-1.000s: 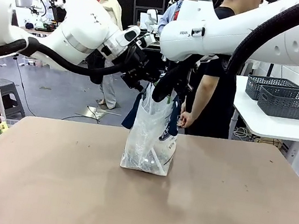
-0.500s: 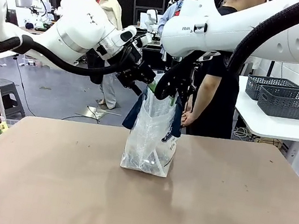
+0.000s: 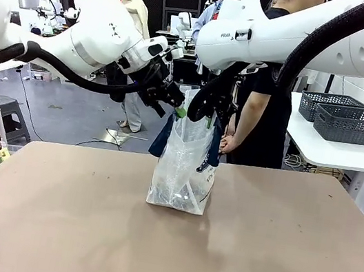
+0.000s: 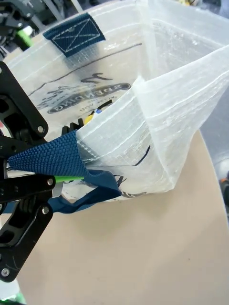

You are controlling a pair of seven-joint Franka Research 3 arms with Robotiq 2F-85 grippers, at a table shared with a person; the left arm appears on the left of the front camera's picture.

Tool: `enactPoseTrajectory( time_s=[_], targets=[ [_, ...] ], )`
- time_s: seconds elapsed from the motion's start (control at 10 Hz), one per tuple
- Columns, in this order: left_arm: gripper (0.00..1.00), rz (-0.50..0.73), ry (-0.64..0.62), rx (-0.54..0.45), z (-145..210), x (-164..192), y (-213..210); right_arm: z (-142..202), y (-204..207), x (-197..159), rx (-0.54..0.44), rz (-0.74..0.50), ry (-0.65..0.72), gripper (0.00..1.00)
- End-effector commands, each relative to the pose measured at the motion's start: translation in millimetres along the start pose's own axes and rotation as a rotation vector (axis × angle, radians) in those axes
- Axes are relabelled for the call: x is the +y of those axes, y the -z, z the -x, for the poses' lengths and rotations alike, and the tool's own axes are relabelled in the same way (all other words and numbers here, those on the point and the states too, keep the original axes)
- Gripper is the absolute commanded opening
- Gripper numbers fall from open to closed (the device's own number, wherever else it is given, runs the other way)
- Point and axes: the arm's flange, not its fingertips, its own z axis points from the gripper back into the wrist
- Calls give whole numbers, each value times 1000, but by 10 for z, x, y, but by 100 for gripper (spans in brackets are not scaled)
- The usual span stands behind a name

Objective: Transfer purchased items from the store into the shopping bag.
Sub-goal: Move the Reusable shopping bag to the right side of the table.

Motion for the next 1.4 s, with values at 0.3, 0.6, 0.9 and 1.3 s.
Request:
enactPoseTrajectory(
  time_s=[0.3, 0.6, 0.9, 1.3],
  targets=[
    [23, -135, -34, 19, -118, 127, 44, 31, 90, 23, -58, 11, -22, 0],
    [0, -139, -67, 19, -163, 138, -12, 77, 81, 67, -79, 18, -31, 0],
    [0, -108, -42, 82, -209, 247, -179, 11, 44, 147, -84, 40, 40, 0],
    [0, -64, 16, 146, -204, 387, -458, -333, 59, 473, -5, 130, 154, 0]
  ],
)
